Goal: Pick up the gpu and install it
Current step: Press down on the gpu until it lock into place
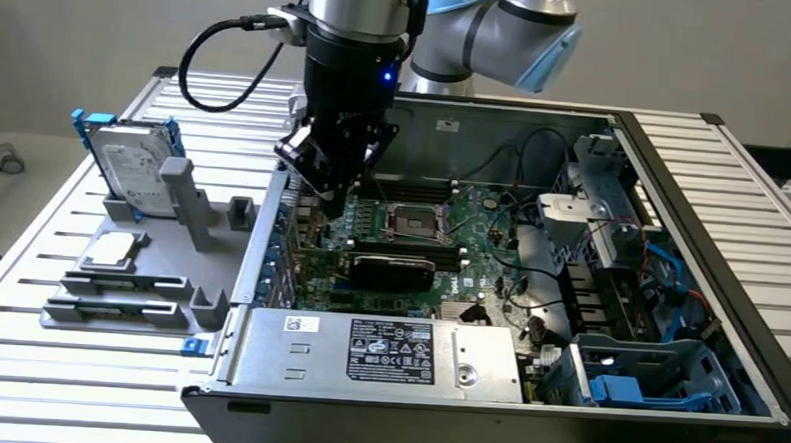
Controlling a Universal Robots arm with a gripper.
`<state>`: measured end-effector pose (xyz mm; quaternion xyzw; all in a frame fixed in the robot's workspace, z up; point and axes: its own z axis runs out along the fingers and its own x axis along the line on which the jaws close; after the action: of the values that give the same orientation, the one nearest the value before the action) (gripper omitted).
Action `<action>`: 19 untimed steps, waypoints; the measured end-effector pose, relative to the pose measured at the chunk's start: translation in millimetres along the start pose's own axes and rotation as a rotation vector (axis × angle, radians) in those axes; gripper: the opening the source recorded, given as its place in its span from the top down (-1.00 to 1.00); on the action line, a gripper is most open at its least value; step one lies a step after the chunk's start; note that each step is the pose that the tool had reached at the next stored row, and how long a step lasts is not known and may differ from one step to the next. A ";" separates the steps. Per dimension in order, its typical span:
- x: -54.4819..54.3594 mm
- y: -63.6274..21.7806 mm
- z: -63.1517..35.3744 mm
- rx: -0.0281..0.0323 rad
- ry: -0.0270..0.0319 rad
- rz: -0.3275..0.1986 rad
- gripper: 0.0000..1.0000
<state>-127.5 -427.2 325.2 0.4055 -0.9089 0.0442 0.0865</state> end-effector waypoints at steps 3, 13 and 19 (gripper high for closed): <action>-2.0 -2.7 -2.3 -0.0137 -0.0174 -0.006 0.79; -6.7 -9.0 -7.1 -0.0475 -0.0569 -0.017 0.79; -6.4 -9.0 -8.9 -0.0475 -0.0569 -0.017 0.79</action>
<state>-115.5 -427.2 332.7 0.4120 -0.9084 0.0104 0.0706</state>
